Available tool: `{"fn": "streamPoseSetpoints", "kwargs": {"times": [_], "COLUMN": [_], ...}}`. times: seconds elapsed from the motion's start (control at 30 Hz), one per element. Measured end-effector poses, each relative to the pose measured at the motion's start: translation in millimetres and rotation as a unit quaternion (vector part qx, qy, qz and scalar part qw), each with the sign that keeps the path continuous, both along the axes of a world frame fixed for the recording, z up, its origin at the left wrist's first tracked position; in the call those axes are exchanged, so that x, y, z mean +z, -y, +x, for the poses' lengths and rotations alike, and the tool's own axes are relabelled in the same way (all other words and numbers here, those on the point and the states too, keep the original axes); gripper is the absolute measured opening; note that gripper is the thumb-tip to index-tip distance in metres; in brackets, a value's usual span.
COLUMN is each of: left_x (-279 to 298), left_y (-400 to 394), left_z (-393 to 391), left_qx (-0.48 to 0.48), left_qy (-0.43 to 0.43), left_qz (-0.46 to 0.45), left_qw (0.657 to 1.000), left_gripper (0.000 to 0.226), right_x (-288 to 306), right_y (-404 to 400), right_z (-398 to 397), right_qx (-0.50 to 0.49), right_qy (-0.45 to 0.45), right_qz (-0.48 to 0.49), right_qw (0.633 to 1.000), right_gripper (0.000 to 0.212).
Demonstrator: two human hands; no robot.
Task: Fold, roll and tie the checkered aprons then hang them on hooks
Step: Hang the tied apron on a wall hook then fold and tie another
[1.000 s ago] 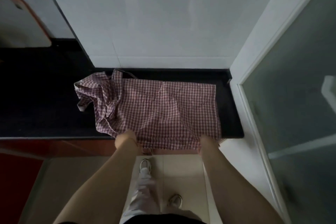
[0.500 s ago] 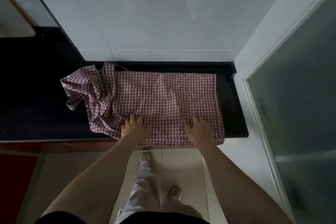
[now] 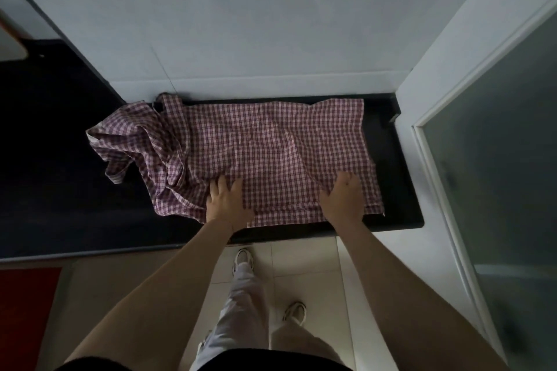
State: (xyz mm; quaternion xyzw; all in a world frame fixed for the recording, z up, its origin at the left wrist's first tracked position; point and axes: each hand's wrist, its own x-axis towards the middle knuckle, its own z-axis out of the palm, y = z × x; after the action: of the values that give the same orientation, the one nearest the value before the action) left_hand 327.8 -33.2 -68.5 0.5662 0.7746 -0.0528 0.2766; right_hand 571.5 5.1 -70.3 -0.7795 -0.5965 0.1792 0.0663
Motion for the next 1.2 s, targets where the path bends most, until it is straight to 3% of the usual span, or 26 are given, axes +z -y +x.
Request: {"fn": "streamPoseSetpoints", "kwargs": {"times": [0.1, 0.17, 0.2, 0.27, 0.33, 0.43, 0.5, 0.53, 0.63, 0.73, 0.93, 1.2], "left_x": [15, 19, 18, 18, 14, 7, -5, -10, -11, -12, -21, -23], "left_y": [18, 22, 22, 24, 29, 37, 42, 45, 47, 40, 34, 29], "left_z": [15, 25, 28, 32, 34, 34, 32, 30, 28, 23, 20, 19], "left_qx": [0.113, 0.251, 0.346, 0.525, 0.611, 0.65, 0.652, 0.647, 0.662, 0.684, 0.675, 0.667], "left_qy": [0.034, 0.135, 0.205, 0.345, 0.43, 0.508, 0.521, 0.531, 0.54, 0.529, 0.519, 0.52], "left_qz": [0.169, 0.109, 0.055, -0.024, -0.042, -0.042, -0.016, -0.001, 0.016, 0.016, 0.009, 0.005], "left_qw": [0.979, 0.952, 0.914, 0.778, 0.664, 0.564, 0.551, 0.547, 0.518, 0.502, 0.524, 0.533], "left_gripper": [0.027, 0.022, 0.026, 0.026, 0.025, 0.023, 0.028, 0.033, 0.027, 0.016, 0.02, 0.022], "right_x": [4, 5, 6, 8, 11, 15, 19, 21, 27, 31, 32, 35], "right_y": [19, 28, 31, 33, 32, 31, 32, 31, 25, 20, 25, 13], "right_z": [-1, 1, 2, 4, 4, 5, 8, 9, 8, 6, 3, 11], "right_qx": [-0.156, -0.236, -0.258, -0.278, -0.31, -0.425, -0.488, -0.509, -0.547, -0.568, -0.484, -0.543], "right_qy": [-0.086, -0.207, -0.247, -0.292, -0.352, -0.518, -0.6, -0.621, -0.626, -0.612, -0.629, -0.562], "right_qz": [-0.008, -0.084, -0.106, -0.13, -0.142, -0.141, -0.137, -0.135, -0.122, -0.121, -0.196, -0.095], "right_qw": [0.984, 0.946, 0.928, 0.906, 0.872, 0.729, 0.619, 0.581, 0.542, 0.537, 0.576, 0.617], "right_gripper": [0.018, 0.017, 0.02, 0.023, 0.024, 0.019, 0.018, 0.018, 0.019, 0.016, 0.016, 0.014]}}
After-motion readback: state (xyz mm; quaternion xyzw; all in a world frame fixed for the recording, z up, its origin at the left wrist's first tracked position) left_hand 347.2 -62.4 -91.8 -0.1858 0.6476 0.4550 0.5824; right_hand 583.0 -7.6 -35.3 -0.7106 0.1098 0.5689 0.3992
